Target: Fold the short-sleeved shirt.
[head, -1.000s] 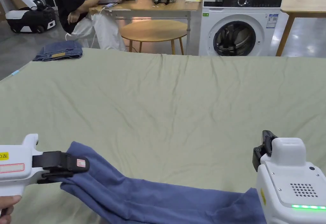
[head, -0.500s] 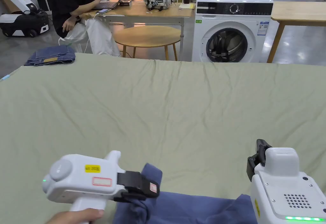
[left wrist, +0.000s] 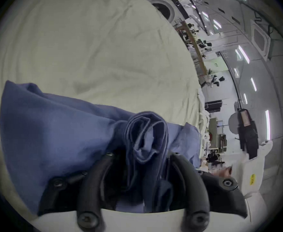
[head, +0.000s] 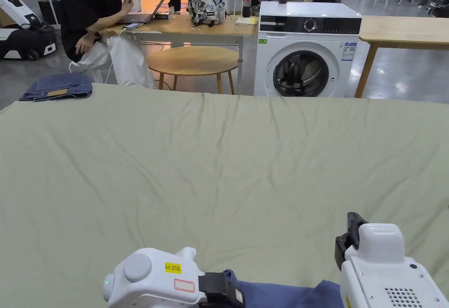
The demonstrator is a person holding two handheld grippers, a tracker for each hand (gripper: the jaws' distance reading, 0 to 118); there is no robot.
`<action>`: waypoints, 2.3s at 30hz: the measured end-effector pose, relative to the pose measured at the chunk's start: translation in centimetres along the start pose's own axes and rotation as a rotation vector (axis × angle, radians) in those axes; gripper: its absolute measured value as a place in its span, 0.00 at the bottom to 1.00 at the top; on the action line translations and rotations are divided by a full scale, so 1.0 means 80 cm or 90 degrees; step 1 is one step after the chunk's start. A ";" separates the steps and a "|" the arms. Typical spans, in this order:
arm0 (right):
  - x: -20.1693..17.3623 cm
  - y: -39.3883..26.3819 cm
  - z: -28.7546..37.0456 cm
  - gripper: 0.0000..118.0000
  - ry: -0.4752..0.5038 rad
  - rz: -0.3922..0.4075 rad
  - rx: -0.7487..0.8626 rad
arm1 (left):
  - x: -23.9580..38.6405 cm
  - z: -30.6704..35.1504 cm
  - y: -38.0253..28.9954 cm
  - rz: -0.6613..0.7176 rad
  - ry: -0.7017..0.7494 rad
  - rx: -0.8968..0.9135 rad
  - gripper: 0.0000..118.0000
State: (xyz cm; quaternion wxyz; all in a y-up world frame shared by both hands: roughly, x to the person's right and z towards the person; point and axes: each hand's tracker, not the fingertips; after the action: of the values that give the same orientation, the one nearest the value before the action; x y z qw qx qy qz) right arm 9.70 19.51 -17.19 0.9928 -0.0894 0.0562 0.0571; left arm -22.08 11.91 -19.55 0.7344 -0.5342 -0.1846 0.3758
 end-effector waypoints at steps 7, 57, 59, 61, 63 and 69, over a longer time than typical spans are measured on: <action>-0.002 -0.004 0.000 0.00 0.008 0.002 -0.004 | 0.017 0.066 0.003 -0.077 -0.033 0.067 0.14; -0.002 -0.010 -0.006 0.00 0.021 -0.020 -0.018 | -0.126 0.130 0.003 -0.002 -0.036 0.079 0.49; -0.002 -0.010 -0.006 0.00 0.020 -0.021 -0.020 | -0.141 0.112 0.000 0.015 -0.055 0.052 0.49; -0.001 -0.010 -0.006 0.00 0.017 -0.017 -0.021 | -0.175 0.096 0.006 0.031 -0.110 0.040 0.49; 0.001 -0.010 -0.005 0.00 0.015 -0.015 -0.022 | -0.177 0.086 0.007 0.049 -0.195 0.055 0.45; 0.003 -0.010 -0.003 0.00 0.008 -0.007 -0.025 | -0.179 0.065 0.004 -0.005 -0.137 0.059 0.10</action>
State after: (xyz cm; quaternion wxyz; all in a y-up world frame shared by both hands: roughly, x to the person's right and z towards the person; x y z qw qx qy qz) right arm 9.98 18.72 -17.34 0.9907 -0.1093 0.0610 0.0523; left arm -35.00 4.65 -16.13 0.7356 -0.4556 -0.2471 0.4362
